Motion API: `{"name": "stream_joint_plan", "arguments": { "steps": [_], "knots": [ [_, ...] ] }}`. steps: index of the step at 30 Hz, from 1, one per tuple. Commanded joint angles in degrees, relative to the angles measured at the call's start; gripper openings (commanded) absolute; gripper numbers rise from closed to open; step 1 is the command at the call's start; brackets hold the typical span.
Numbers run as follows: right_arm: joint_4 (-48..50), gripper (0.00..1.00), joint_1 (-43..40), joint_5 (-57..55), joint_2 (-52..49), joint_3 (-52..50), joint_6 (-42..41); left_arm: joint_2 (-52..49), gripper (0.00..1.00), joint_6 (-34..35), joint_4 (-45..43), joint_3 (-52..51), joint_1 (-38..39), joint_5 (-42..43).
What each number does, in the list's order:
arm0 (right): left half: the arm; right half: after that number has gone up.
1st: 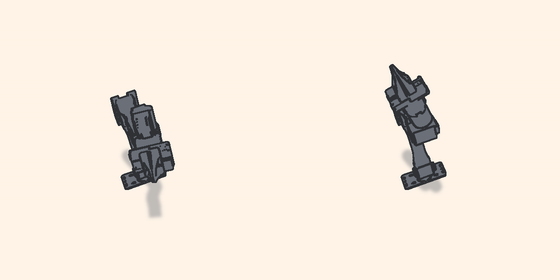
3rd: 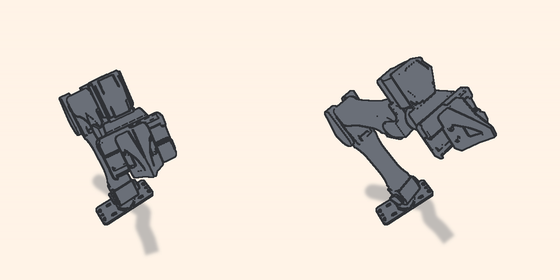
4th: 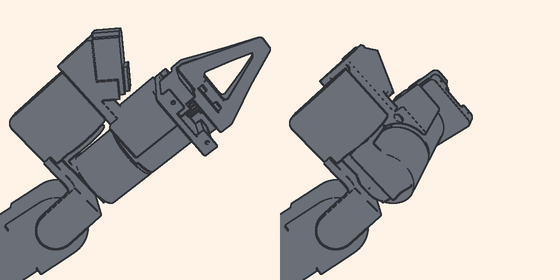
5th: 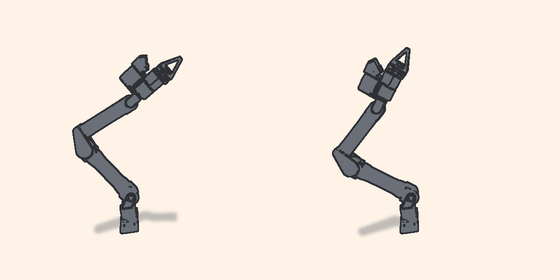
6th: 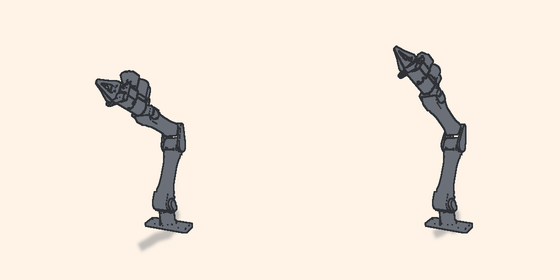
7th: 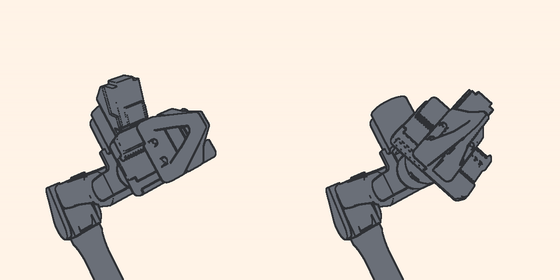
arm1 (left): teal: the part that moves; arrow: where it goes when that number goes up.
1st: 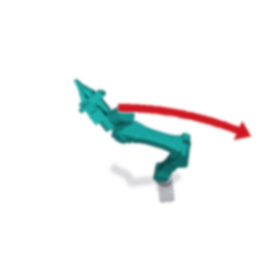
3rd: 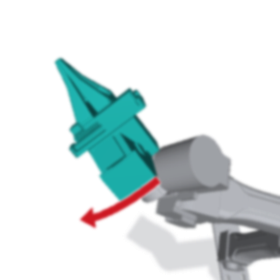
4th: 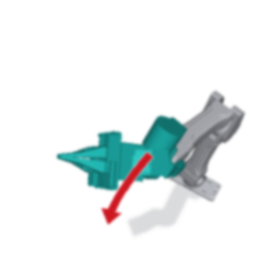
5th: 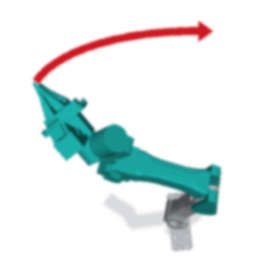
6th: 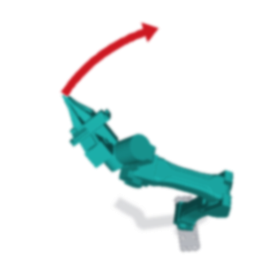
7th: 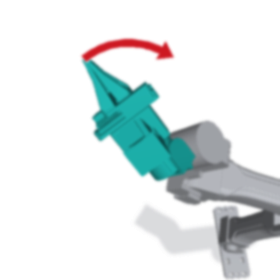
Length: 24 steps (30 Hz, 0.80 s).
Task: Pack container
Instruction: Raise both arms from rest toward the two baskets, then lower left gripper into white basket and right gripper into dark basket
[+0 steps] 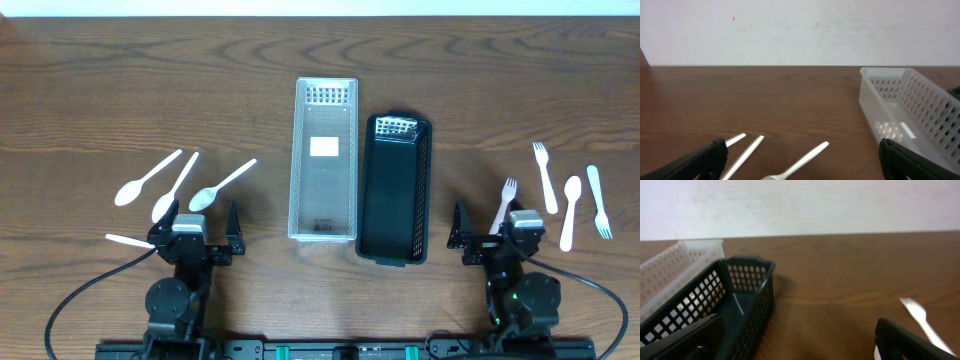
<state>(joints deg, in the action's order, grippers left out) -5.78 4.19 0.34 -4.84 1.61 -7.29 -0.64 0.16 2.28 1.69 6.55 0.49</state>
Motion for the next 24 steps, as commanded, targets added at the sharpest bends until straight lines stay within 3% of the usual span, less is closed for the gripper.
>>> {"name": "stream_joint_plan", "arguments": {
  "steps": [1,6,13,16,17,18,20,21,22,24],
  "knots": [
    [-0.55,0.99,0.33,1.57,-3.63,4.92,0.39,-1.25,0.98,9.35,3.69,4.04,0.31,5.03],
    [-9.79,0.99,0.33,1.64,-14.36,18.97,4.24,-10.8,0.98,9.01,16.5,18.69,0.28,5.97],
    [-37.07,0.99,0.35,1.44,-35.76,48.28,4.63,-36.06,0.98,8.5,36.2,47.95,0.28,5.99],
    [-42.6,0.99,0.35,2.47,-41.57,56.87,4.37,-45.66,0.98,8.5,46.53,58.86,0.28,5.99],
    [-43.76,0.91,0.35,3.67,-42.97,59.06,4.42,-48.59,0.98,8.5,49.03,61.86,0.28,5.99],
    [-43.98,0.52,0.35,4.15,-43.91,60.43,4.42,-50.71,0.98,8.5,50.29,63.71,0.28,5.99],
    [-43.5,0.07,0.35,4.22,-45.4,62.1,4.39,-54.18,0.98,8.5,50.88,65.31,0.28,6.01],
    [-43.17,0.01,0.35,4.22,-45.81,62.27,4.39,-55.54,0.98,8.5,50.88,65.29,0.28,6.01],
    [-42.88,0.01,0.35,4.22,-46.1,62.27,4.39,-56.7,0.91,8.5,50.77,65.29,0.28,6.01],
    [-43.36,0.01,0.48,4.5,-46.4,62.27,4.42,-58.86,0.56,8.5,50.47,65.29,0.31,6.03]
  ]
}}
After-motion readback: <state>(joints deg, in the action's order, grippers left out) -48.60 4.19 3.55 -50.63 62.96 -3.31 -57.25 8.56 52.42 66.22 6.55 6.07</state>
